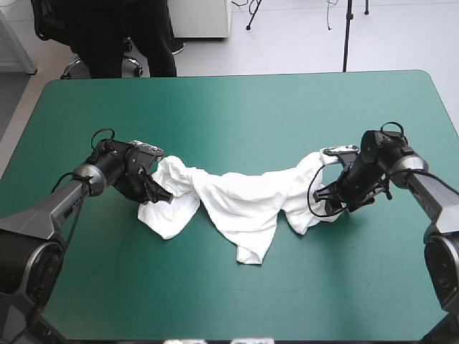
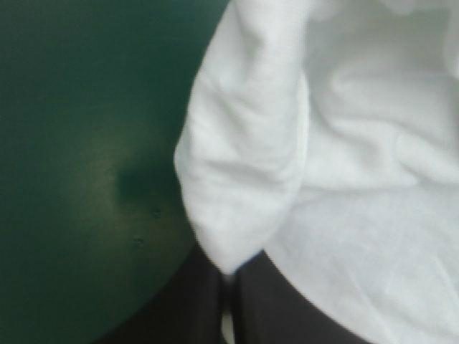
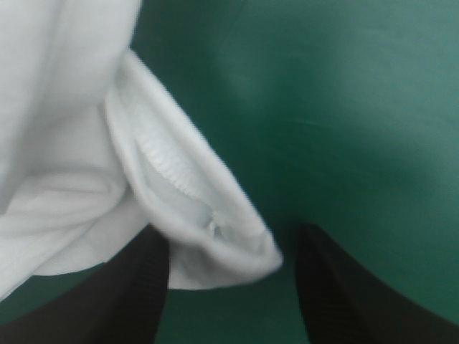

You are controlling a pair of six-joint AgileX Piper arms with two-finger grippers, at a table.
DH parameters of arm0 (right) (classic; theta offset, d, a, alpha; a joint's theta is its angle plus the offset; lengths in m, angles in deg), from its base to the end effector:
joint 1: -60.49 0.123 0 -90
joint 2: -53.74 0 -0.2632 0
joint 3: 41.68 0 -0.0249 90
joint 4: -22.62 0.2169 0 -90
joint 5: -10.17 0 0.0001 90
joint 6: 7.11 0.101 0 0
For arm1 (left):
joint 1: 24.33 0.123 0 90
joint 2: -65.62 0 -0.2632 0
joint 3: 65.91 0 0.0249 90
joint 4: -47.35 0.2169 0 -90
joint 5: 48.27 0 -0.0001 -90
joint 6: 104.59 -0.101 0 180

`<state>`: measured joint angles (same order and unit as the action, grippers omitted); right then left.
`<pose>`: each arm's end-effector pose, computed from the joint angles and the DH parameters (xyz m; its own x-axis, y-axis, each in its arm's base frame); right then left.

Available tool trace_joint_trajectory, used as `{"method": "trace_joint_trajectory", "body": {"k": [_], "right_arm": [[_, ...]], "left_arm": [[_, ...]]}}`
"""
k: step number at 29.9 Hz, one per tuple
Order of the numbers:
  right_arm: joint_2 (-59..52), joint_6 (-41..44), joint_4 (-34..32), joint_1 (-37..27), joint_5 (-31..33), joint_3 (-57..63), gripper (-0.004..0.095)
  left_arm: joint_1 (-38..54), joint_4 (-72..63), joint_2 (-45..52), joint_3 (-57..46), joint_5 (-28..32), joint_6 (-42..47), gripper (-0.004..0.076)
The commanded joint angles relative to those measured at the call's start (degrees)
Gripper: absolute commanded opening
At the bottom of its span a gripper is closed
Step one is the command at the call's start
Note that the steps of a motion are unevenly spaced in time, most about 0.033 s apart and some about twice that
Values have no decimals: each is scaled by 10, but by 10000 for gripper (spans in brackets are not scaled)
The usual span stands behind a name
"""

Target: Fold the cloth

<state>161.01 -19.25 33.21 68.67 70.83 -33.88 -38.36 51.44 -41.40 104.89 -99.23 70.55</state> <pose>0.2879 0.0577 0.2056 -0.9609 -0.2580 -0.1004 -0.2709 0.9511 0.1487 0.2973 -0.0685 0.2029 -0.9080 0.3601 -0.2142 0.3506 0.9329 0.0824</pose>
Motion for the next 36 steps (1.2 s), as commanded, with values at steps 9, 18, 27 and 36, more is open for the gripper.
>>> {"method": "trace_joint_trajectory", "body": {"k": [9, 18, 27, 36], "right_arm": [[1, -31, 34, 15, -41, 5, -16], [-28, -29, 32, 15, -11, -23, -17], [-94, 10, -31, 15, 49, -158, -17], [-149, 40, -83, 15, 94, -339, -17]], "left_arm": [[-1, -2, 22, 13, 7, 5, -9], [-1, 0, 72, 46, -14, 5, -9], [-1, -18, 189, 57, -47, 1, -9], [-1, -25, 315, 129, -47, 1, -9]]}}
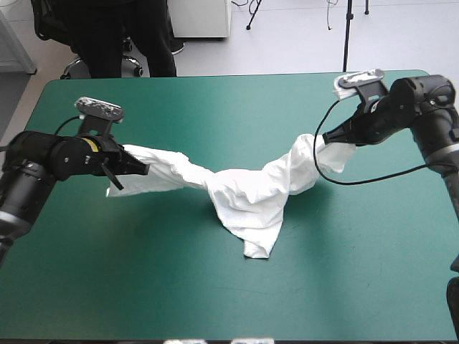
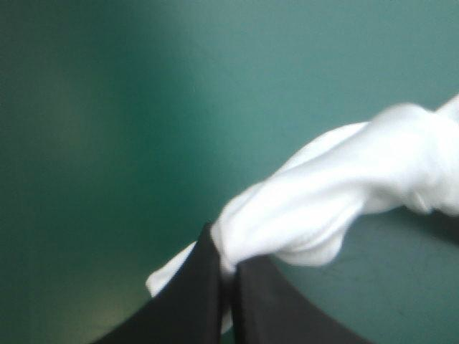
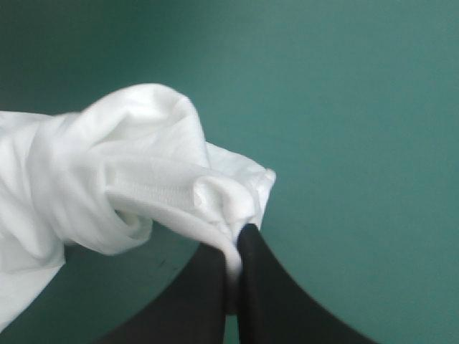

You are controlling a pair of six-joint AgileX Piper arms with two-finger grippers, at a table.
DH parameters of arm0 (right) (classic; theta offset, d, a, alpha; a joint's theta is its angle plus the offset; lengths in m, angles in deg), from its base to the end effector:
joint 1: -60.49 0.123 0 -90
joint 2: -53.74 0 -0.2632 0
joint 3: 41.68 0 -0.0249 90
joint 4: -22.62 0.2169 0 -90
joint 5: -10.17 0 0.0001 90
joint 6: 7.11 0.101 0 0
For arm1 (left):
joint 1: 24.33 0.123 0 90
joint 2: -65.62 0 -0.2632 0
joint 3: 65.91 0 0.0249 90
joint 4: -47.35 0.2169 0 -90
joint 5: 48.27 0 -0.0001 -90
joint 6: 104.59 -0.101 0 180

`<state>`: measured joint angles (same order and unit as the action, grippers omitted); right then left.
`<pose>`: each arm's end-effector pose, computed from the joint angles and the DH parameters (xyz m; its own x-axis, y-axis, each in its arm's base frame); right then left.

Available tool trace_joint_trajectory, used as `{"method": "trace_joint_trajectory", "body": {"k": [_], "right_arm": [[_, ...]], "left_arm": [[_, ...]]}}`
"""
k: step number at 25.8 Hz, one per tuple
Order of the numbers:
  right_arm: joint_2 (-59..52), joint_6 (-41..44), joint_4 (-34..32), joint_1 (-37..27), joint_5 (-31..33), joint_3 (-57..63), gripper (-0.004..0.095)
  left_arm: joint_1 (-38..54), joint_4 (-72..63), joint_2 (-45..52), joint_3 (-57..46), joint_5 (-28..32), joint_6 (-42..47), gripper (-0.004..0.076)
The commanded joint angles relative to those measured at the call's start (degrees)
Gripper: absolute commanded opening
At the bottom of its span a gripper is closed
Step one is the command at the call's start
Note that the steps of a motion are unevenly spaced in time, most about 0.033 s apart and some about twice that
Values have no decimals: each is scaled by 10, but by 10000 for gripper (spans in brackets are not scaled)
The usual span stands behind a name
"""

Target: Fold the cloth

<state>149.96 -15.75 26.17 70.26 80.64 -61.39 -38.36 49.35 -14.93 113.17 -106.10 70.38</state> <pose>0.2834 0.0548 0.3749 -0.7930 -0.2679 -0.5472 -0.3062 0.9517 -0.0222 0.2271 -0.0537 0.3628 -0.7074 0.2862 -0.6462 0.3004 0.9494 0.0915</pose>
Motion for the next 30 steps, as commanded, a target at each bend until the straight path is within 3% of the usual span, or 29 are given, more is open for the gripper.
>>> {"method": "trace_joint_trajectory", "body": {"k": [1, 8, 23, 30], "right_arm": [[-45, 10, -13, -1, -3, -85, -17], [-85, 16, -11, -1, -8, -187, -17], [-198, 14, -4, -1, -113, -248, -17], [-265, 8, 65, -1, -93, -273, -17]], "left_arm": [[-1, -4, 61, 60, 21, 3, -9], [-1, -13, 101, 155, 15, 3, -9], [-1, -113, 108, 344, 25, -31, -9], [-1, -132, 165, 400, -2, -52, -9]]}}
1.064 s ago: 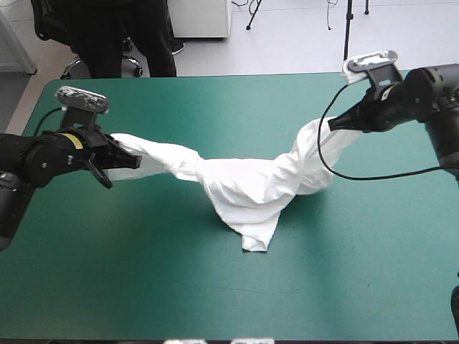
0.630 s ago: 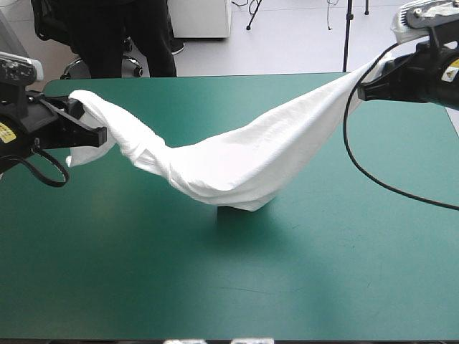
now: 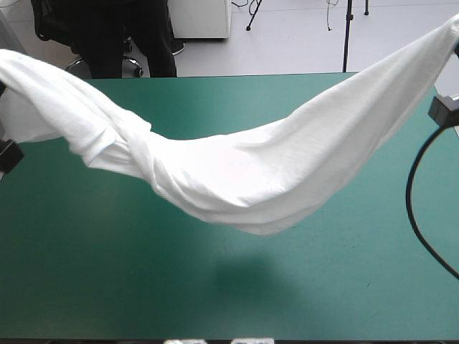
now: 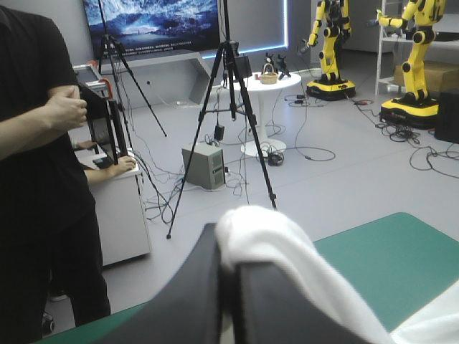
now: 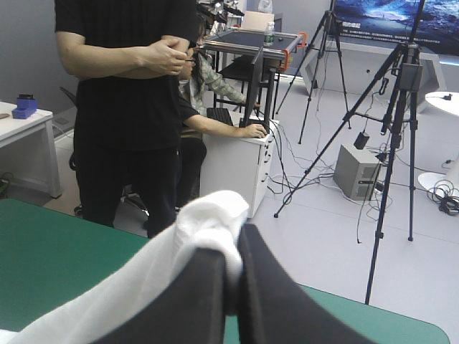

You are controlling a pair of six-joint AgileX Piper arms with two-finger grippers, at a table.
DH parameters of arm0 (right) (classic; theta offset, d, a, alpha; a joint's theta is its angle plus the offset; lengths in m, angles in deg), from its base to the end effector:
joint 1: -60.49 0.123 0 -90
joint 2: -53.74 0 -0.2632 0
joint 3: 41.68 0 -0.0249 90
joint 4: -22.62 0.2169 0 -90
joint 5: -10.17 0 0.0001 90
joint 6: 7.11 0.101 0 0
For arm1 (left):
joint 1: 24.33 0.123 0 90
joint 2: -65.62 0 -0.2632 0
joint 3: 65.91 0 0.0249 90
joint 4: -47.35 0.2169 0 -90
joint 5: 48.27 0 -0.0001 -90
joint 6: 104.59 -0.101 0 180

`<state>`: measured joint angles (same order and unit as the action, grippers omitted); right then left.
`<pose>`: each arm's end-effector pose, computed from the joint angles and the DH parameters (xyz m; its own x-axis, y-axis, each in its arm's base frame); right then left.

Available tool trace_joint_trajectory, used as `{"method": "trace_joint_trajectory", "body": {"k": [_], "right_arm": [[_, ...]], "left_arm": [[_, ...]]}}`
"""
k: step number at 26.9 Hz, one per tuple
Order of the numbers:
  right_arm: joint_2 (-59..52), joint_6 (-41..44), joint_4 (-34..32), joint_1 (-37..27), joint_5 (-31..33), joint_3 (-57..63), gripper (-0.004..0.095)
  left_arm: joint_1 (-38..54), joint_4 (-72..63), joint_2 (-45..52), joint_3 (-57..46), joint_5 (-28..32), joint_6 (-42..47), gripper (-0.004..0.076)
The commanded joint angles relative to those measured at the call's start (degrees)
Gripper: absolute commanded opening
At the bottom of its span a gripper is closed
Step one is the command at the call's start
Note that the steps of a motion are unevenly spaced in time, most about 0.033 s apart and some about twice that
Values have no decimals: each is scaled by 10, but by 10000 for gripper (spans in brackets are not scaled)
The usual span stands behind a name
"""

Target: Fold the cloth

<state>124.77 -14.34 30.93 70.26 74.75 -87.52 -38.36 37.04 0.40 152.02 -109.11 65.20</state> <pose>0.0809 0.0273 0.5795 0.0268 -0.0593 -0.9979 -0.2958 0.9531 -0.0646 0.0609 -0.0315 0.5700 0.0733 0.0730 -0.9946 0.3859 0.9175 0.0958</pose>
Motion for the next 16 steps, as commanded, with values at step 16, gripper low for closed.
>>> {"method": "trace_joint_trajectory", "body": {"k": [16], "right_arm": [[-30, -12, 77, -1, 23, 215, -17]], "left_arm": [[-1, -1, 20, -199, -48, 22, -9]]}}
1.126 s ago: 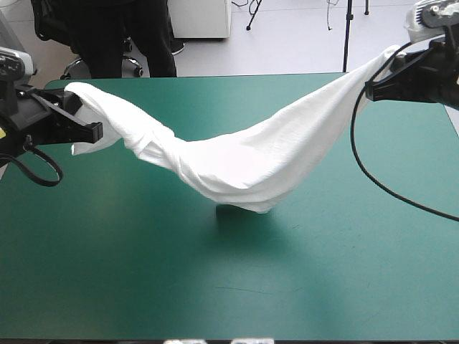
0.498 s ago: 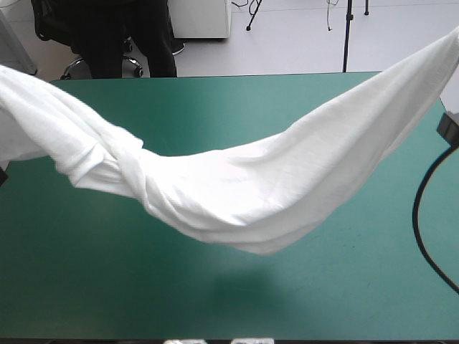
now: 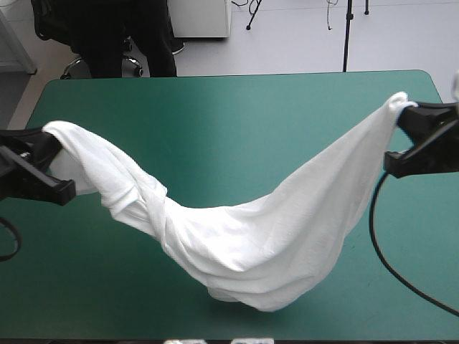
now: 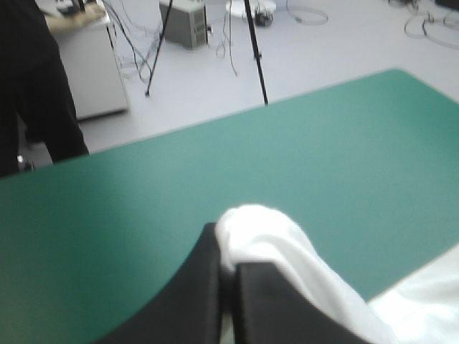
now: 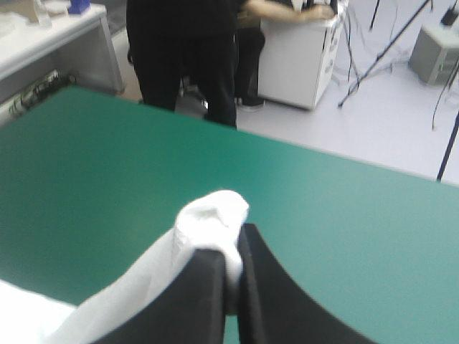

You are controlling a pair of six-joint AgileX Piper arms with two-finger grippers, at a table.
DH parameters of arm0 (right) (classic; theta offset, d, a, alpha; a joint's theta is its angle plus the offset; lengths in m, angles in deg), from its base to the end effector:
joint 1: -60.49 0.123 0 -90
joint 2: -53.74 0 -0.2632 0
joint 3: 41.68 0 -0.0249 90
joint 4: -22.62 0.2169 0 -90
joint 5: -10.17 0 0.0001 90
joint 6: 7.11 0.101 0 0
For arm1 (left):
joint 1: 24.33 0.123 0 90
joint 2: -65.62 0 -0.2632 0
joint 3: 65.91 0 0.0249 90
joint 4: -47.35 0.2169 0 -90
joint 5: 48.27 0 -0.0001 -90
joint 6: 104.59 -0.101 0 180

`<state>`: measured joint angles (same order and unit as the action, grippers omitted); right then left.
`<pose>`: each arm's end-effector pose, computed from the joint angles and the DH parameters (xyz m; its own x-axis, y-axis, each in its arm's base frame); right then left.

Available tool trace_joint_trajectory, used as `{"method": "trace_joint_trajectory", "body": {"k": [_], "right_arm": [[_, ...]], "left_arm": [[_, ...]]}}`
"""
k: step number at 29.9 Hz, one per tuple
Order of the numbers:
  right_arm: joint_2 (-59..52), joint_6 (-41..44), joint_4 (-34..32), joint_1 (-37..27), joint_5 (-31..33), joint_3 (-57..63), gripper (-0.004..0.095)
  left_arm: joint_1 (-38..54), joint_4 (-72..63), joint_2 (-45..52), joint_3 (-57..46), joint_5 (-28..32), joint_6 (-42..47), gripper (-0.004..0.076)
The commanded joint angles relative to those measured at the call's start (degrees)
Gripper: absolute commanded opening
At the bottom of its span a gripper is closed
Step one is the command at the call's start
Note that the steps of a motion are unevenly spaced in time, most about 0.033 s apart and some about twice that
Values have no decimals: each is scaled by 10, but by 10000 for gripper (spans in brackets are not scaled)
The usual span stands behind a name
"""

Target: Fold the cloth

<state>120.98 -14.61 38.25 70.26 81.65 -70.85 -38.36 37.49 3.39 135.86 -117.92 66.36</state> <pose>0.0988 0.0432 0.5201 -0.3018 -0.0934 -0.9488 -0.4154 0.9086 0.0427 0.0862 -0.0383 0.5032 -0.2900 0.1716 -0.9415 0.4160 0.9086 0.0374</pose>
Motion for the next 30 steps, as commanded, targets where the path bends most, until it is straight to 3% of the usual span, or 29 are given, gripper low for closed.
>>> {"method": "trace_joint_trajectory", "body": {"k": [1, 7, 14, 23, 30], "right_arm": [[15, -14, 4, -1, -49, 74, -17], [83, -42, -6, -1, -121, 160, -17], [201, -56, -35, -1, -201, 162, -17], [307, -56, -95, -1, -255, 162, -17], [342, -52, -102, -1, -269, 162, -17]], "left_arm": [[-1, -5, -18, -64, 40, 15, -9], [-1, 8, -84, -157, 69, 21, -9], [-1, 69, -208, -179, 130, 22, -9], [-1, 134, -332, -179, 261, 48, -9], [0, 174, -390, -179, 284, 78, -9]]}}
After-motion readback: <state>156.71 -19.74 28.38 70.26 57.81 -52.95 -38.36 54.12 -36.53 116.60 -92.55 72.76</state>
